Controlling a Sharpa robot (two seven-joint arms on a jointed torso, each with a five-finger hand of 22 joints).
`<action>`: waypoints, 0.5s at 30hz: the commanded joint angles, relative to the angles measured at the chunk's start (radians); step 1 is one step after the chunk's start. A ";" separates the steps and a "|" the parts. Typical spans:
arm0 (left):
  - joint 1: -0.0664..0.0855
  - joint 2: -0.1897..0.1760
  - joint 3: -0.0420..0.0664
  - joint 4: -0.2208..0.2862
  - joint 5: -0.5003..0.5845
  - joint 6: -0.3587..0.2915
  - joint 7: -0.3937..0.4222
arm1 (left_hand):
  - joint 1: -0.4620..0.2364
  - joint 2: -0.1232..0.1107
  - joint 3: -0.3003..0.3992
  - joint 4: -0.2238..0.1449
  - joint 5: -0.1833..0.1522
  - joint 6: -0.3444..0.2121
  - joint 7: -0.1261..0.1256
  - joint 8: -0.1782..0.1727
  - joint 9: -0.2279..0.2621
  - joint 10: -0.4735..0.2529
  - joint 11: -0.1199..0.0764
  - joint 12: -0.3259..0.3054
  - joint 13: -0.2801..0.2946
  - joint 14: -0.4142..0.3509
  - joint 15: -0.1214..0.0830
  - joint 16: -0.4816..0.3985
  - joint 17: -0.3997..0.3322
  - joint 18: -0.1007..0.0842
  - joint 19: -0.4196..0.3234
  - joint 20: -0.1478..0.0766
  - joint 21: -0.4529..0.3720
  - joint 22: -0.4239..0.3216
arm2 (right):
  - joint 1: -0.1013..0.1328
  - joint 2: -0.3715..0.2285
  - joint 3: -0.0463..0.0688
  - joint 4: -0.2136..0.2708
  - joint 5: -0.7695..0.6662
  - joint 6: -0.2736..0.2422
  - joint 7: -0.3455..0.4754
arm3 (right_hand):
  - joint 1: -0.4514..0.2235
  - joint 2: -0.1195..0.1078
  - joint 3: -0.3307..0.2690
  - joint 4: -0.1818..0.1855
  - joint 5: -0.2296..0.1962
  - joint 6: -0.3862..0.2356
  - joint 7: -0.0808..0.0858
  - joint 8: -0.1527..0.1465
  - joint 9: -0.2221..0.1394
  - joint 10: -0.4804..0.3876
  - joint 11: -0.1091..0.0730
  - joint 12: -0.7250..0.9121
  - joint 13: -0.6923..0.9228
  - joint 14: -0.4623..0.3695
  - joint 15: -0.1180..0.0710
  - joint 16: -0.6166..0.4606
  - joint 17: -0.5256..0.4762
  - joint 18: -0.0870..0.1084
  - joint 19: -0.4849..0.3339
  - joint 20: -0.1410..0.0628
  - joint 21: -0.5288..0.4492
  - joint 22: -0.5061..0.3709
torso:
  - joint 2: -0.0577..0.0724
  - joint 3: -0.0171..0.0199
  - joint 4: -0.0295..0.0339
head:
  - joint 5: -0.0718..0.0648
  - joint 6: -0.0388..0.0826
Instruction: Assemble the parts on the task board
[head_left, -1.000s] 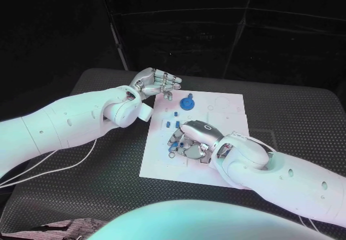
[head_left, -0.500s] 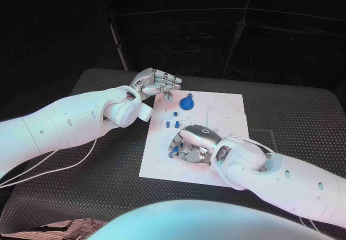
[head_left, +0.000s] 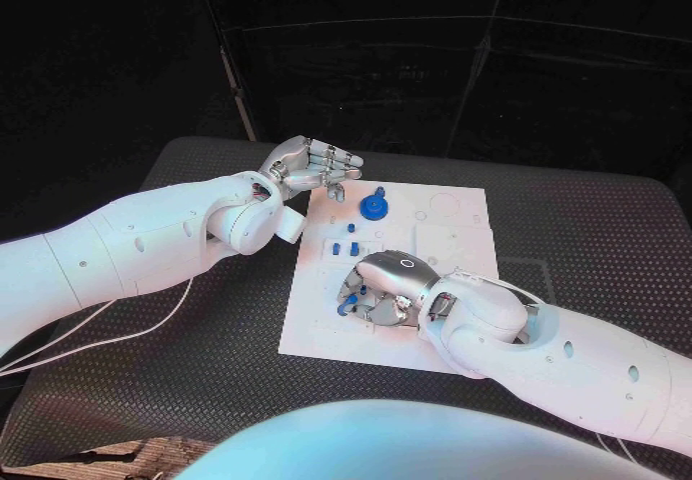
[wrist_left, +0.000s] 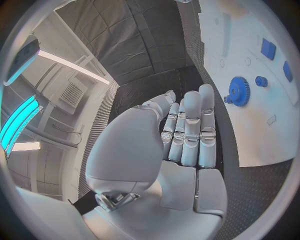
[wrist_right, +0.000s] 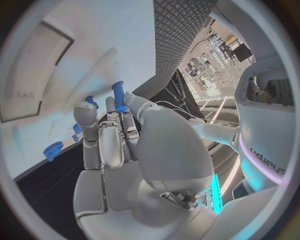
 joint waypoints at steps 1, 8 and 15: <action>0.002 0.000 0.001 0.001 0.005 0.008 0.004 | -0.007 0.002 -0.006 -0.002 -0.003 0.000 0.002 0.003 -0.002 -0.005 0.001 0.005 0.001 -0.006 -0.002 -0.003 -0.002 0.020 -0.007 0.001 -0.007 -0.001 | 0.001 0.005 0.000 -0.004 -0.044 0.005 -0.015 | 0.007 0.005 0.045 -0.042 0.007 0.002 0.004 -0.004 -0.001 0.034 -0.027 0.005 -0.003 0.038 0.000 0.004 -0.001 -0.006 -0.002 0.002 0.004 0.002 | 0.000 -0.0004 0.0000 | -0.001 0.000; 0.002 -0.001 0.001 0.003 0.005 0.008 0.003 | -0.007 0.002 -0.006 -0.002 -0.003 0.000 0.002 0.003 -0.002 -0.005 0.001 0.005 0.001 -0.006 -0.002 -0.003 -0.002 0.020 -0.007 0.001 -0.007 -0.001 | 0.001 0.009 -0.028 0.002 -0.051 0.012 -0.012 | 0.000 0.001 0.044 -0.042 0.005 0.002 0.004 -0.005 -0.002 0.033 -0.027 0.005 -0.001 0.038 0.000 0.004 -0.002 -0.006 -0.004 0.003 0.004 0.000 | 0.000 -0.0011 0.0015 | -0.002 0.000; 0.002 -0.002 0.001 0.004 0.005 0.008 0.002 | -0.007 0.002 -0.006 -0.002 -0.003 0.000 0.002 0.003 -0.002 -0.005 0.001 0.005 0.001 -0.006 -0.002 -0.003 -0.002 0.020 -0.007 0.001 -0.007 -0.001 | 0.001 0.015 -0.035 -0.007 -0.033 0.012 -0.007 | -0.048 -0.019 0.035 -0.031 0.029 -0.070 0.035 -0.045 -0.009 -0.059 0.003 -0.055 -0.026 0.036 0.024 0.001 -0.008 -0.005 -0.018 0.019 -0.004 -0.017 | -0.001 -0.0005 0.0001 | -0.001 0.000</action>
